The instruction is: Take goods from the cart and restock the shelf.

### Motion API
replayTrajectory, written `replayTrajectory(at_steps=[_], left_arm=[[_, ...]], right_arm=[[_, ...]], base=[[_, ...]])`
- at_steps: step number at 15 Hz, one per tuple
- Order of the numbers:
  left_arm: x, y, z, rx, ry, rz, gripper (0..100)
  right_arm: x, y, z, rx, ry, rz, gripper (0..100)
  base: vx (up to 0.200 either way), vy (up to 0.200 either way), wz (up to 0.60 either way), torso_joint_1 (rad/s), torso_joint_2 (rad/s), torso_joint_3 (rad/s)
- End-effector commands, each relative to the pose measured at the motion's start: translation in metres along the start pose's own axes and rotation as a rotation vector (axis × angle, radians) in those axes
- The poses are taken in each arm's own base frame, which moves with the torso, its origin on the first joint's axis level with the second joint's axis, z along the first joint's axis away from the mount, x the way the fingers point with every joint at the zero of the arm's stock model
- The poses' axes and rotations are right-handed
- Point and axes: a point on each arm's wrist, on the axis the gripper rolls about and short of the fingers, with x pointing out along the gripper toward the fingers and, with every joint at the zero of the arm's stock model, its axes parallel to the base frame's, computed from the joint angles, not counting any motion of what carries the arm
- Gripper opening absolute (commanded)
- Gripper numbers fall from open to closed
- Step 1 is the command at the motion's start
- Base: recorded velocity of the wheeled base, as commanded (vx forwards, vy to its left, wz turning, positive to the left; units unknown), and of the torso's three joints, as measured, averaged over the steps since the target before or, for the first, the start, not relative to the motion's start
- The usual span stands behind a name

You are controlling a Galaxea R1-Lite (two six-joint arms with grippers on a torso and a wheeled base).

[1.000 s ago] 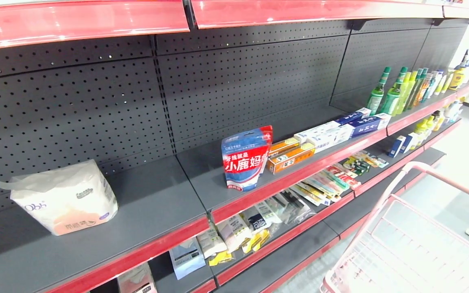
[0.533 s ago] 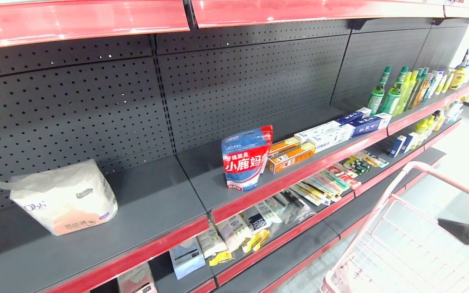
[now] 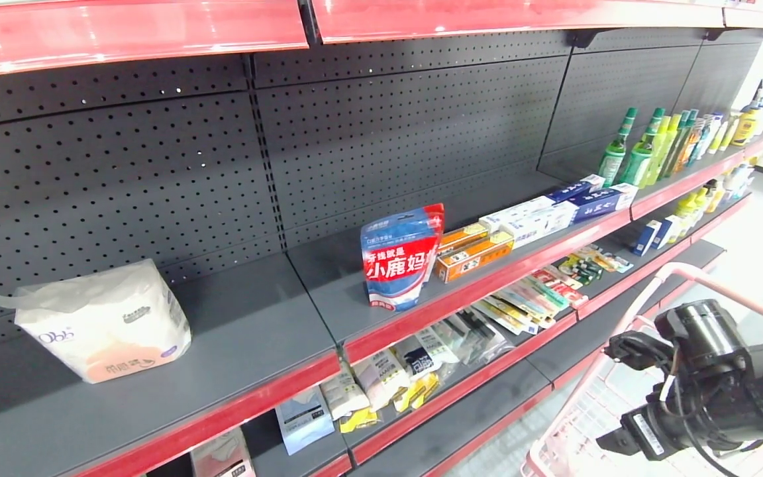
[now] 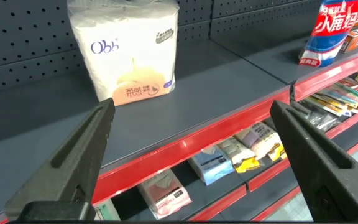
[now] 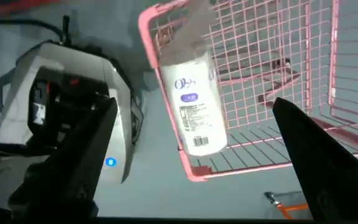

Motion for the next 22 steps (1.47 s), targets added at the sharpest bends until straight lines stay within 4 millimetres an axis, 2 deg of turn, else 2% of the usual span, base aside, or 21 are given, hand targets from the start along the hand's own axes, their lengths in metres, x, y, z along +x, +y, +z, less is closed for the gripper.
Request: replayTrajectory(at_steps=[1,5,11,13,16,22], left_arm=[[0.0,0.0,0.0,0.0,-0.001,0.0,100],[0.0,0.0,0.0,0.0,-0.001,0.0,100],[0.0,0.0,0.0,0.0,-0.001,0.0,100],[0.0,0.0,0.0,0.0,-0.001,0.0,100],[0.0,0.0,0.0,0.0,-0.001,0.0,100],[0.0,0.0,0.0,0.0,-0.001,0.0,100]], right_arm=[[0.018,0.011,-0.004,-0.047,0.085,0.031,100],[0.03,0.015,-0.007,-0.088,0.149,0.005,100],[0.03,0.015,-0.013,-0.081,0.161,-0.011,100],[0.033,0.018,-0.02,-0.093,0.151,-0.007,100],[0.036,0.023,-0.028,-0.115,0.164,0.003,100],[0.039,0.033,-0.021,-0.162,0.151,0.016,100]], base=[[0.0,0.0,0.0,-0.076,0.16,0.076],[0.0,0.0,0.0,-0.077,0.17,0.096],[0.0,0.0,0.0,-0.07,0.16,0.09],[0.0,0.0,0.0,0.0,0.0,0.0],[0.0,0.0,-0.6,-0.001,0.0,0.004],[0.0,0.0,-0.1,0.0,0.0,0.0]])
